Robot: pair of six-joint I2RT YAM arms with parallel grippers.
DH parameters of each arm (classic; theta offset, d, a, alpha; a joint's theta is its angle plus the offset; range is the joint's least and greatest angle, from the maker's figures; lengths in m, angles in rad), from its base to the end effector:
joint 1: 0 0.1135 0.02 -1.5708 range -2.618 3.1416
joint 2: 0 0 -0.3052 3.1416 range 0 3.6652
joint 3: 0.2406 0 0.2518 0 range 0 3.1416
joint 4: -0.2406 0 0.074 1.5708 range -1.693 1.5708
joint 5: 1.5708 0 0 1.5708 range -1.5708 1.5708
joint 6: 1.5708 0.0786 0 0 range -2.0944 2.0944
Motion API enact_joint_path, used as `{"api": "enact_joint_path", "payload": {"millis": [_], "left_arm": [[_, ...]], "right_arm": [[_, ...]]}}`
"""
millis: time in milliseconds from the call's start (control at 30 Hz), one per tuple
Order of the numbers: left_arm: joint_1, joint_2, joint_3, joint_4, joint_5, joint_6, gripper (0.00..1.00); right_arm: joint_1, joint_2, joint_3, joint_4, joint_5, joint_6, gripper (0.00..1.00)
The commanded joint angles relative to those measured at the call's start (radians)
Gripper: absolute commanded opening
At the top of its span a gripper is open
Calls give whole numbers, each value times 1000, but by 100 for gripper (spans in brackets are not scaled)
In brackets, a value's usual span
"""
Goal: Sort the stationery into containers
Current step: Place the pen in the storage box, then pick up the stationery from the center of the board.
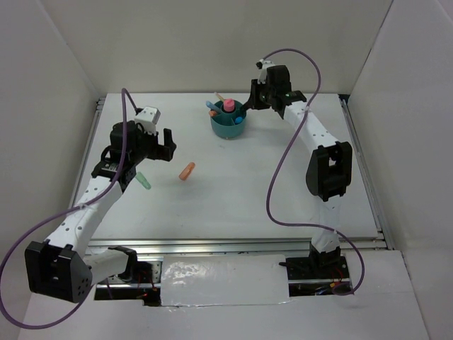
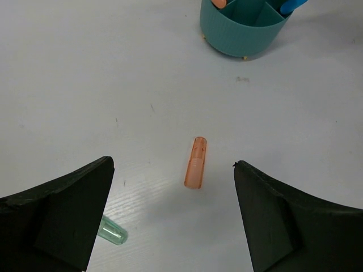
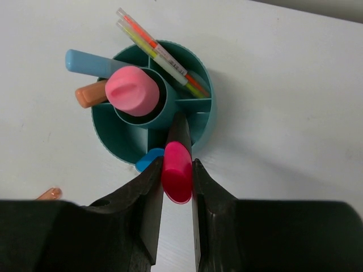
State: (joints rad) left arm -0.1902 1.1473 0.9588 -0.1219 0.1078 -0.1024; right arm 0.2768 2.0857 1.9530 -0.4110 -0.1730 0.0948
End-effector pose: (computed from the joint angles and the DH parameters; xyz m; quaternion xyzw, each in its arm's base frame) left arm 0.2841 -0.0633 0.3584 0.0671 0.8046 -0.1288 0.5758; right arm 0.5256 0.1634 0.3279 -0.1211 0.8603 0.1644 0.4671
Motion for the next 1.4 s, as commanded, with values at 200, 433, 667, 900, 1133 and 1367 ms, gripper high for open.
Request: {"api": "enact_joint_path", "payload": {"millis": [200,433,667,900,1133,1367], "left_arm": [[3,51,27,-61,-26,78,99],[-3,129,86,-102,-82,125,94],[-35,196,107,-156,-50,170,98],[-117,343,135,-199,-88,161,79],[-166,495,164,-190,-91,113,73],[-178,610,198,-154,-102,113,67]], "right_arm": [[21,63,92,43,-33,-47,5],[24,85,90,49,-17,-72,5],[32,71,99,20,-26,-70,56],[21,-55,103,-81,-80,-44,58],[-19,-225,1,-175,-233,2,58],[-36,-326,-146,-189,-302,16,57]]}}
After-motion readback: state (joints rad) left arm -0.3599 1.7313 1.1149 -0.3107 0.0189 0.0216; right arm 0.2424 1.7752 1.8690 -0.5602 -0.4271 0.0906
